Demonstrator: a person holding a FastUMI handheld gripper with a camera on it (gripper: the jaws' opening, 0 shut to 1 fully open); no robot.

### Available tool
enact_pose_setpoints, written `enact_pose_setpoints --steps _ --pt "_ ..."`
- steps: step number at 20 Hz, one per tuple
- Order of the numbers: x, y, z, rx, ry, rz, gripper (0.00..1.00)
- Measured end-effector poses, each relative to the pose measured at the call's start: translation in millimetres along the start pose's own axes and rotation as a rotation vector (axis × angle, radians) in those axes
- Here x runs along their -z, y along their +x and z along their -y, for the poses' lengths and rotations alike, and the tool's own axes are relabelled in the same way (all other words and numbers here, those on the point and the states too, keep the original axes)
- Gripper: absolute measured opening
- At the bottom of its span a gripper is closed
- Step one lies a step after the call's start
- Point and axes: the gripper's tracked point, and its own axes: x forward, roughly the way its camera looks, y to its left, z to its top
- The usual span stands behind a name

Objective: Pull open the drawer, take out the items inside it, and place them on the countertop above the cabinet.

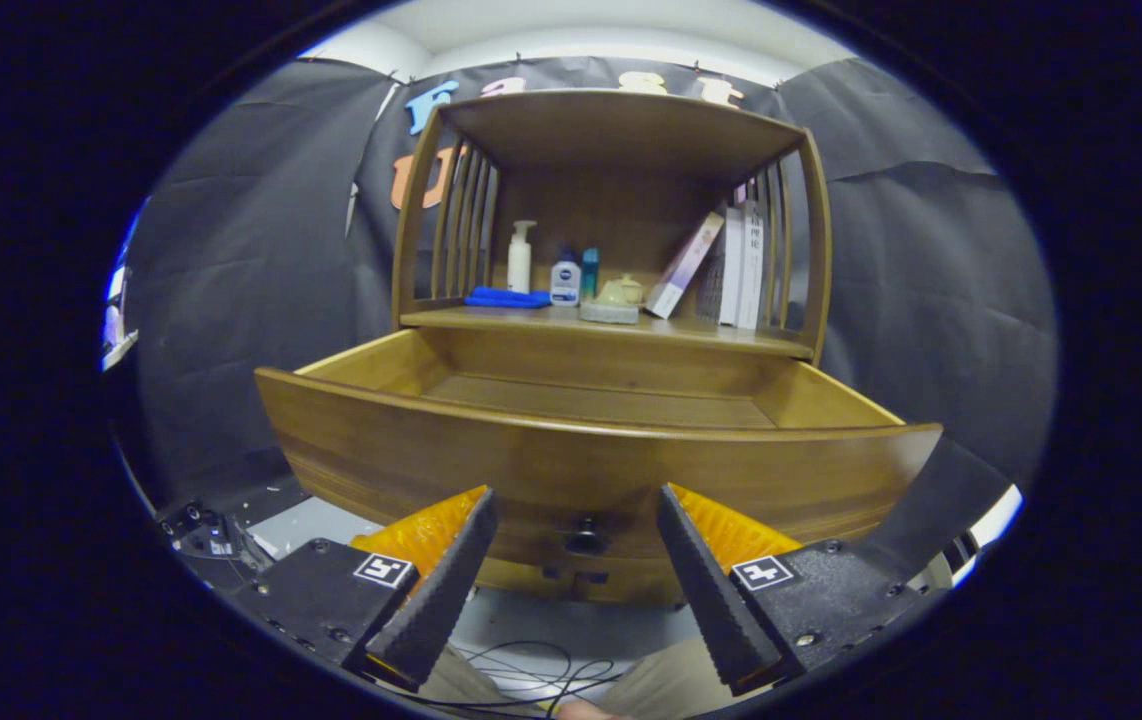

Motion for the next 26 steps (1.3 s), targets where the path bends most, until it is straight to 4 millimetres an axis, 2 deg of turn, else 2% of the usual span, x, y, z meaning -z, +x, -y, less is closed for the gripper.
enact_pose_setpoints --steps 3,7,20,26 --pt "5 6 8 0.044 0.028 -0.02 1.0" --pt "3 8 6 0.085 0.021 -0.006 1.0" --pt "-9 26 8 0.065 -0.002 0.029 0.97" --pt "-19 51 8 0.067 -0.004 0.011 0.97"
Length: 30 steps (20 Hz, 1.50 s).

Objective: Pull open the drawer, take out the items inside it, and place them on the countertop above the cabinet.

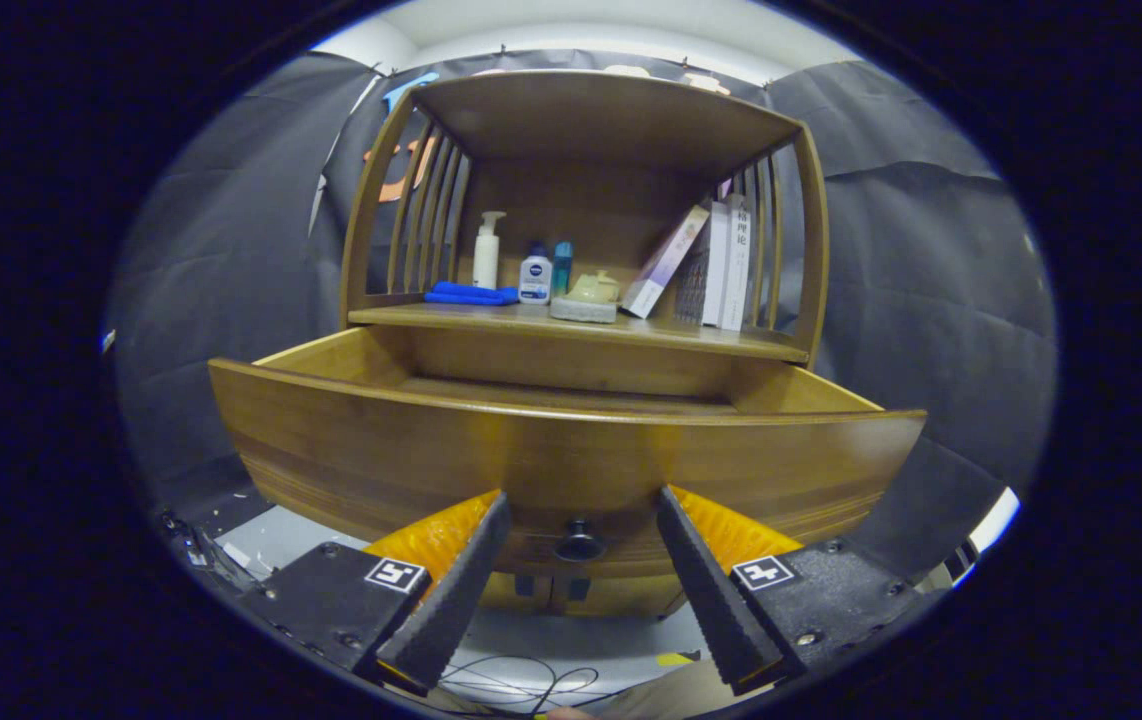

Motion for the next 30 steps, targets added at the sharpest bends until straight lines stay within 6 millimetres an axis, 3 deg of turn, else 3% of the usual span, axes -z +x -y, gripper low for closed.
enact_pose_setpoints --steps 6,13,19,25,30 --pt "-22 33 -4 0.006 0.013 -0.001 0.97" --pt "-31 64 -10 0.034 -0.012 -0.015 0.97" --pt "-41 102 -7 0.02 -0.018 -0.047 0.98" --pt "-41 141 -1 0.014 -0.066 -0.058 0.98" --pt "-42 157 0 0.005 -0.038 -0.094 0.98"
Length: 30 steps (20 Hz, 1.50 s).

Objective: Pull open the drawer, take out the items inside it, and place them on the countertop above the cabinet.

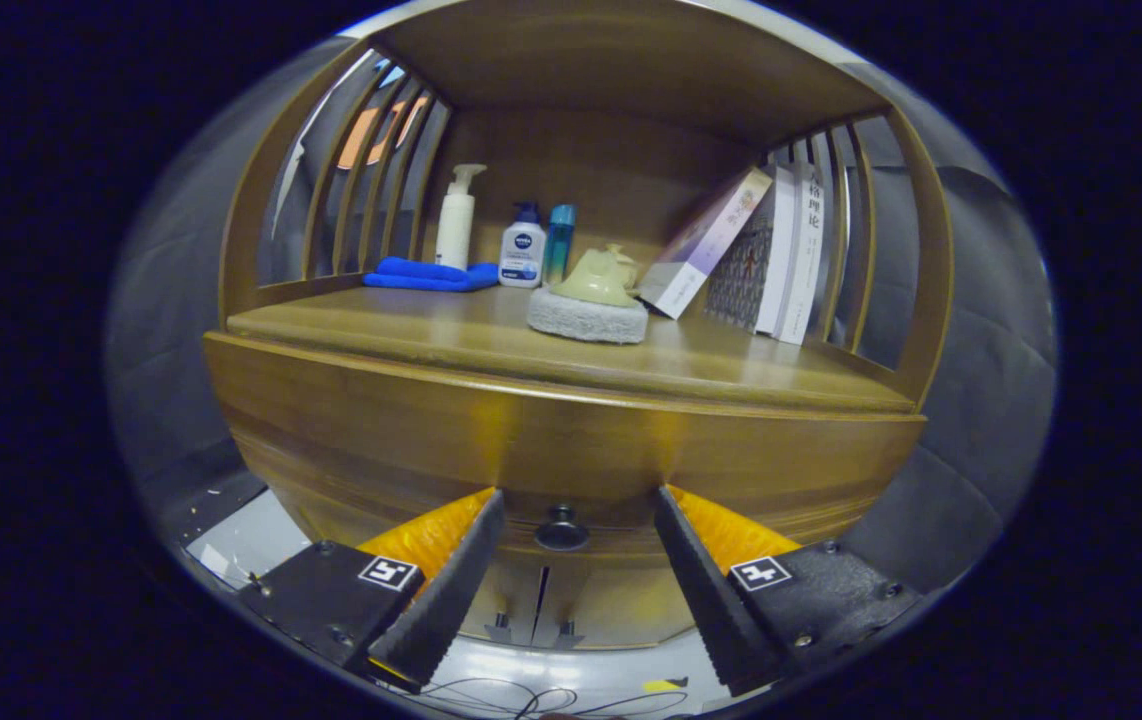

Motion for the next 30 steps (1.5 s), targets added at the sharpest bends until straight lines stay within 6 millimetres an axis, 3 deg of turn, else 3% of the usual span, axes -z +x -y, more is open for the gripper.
enact_pose_setpoints --steps 5,8,13,21,26,28,30 --pt "-7 -5 0 -0.025 0.007 -0.029 0.99" --pt "-30 -26 6 -0.067 0.06 -0.013 0.98" --pt "-109 -92 22 -0.137 0.086 0.116 0.98" --pt "-244 -207 65 -0.204 0.122 0.338 0.99" --pt "-301 -266 78 -0.209 0.101 0.427 0.99" --pt "-321 -281 99 -0.148 0.067 0.467 0.99" --pt "-347 -306 105 -0.124 0.047 0.533 0.99"
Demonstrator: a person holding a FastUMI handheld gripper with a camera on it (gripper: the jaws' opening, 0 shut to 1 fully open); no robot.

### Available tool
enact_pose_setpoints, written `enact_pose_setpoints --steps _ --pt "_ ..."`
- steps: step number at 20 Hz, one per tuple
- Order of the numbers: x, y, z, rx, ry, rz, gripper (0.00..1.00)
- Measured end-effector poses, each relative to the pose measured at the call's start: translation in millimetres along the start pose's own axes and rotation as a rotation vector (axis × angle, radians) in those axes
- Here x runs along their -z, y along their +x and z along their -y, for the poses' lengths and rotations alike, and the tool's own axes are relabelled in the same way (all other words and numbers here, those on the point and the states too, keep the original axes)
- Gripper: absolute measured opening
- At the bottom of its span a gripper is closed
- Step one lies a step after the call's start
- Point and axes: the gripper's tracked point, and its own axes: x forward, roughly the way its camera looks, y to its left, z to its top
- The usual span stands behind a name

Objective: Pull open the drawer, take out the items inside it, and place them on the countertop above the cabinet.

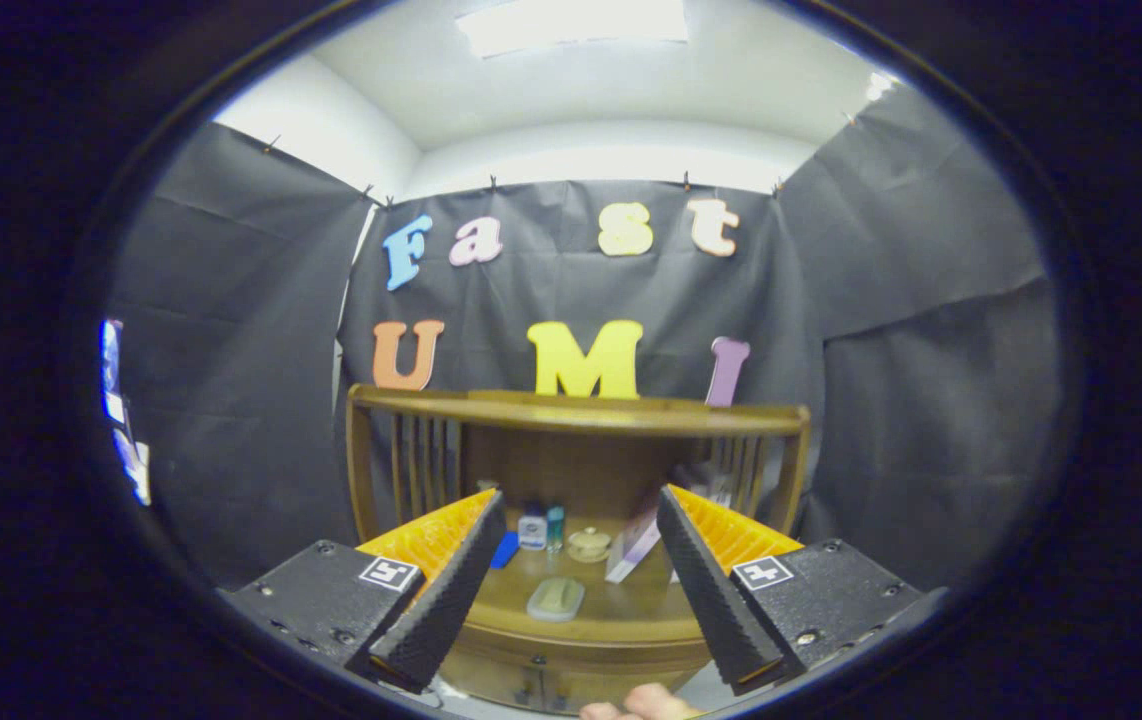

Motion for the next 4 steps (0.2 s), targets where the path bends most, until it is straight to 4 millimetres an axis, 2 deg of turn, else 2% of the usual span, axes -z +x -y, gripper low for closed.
enact_pose_setpoints --steps 3,4 --pt "-37 -13 -8 -0.032 0.02 0.074 0.99" --pt "-42 -15 -7 -0.034 0.032 0.081 0.99"
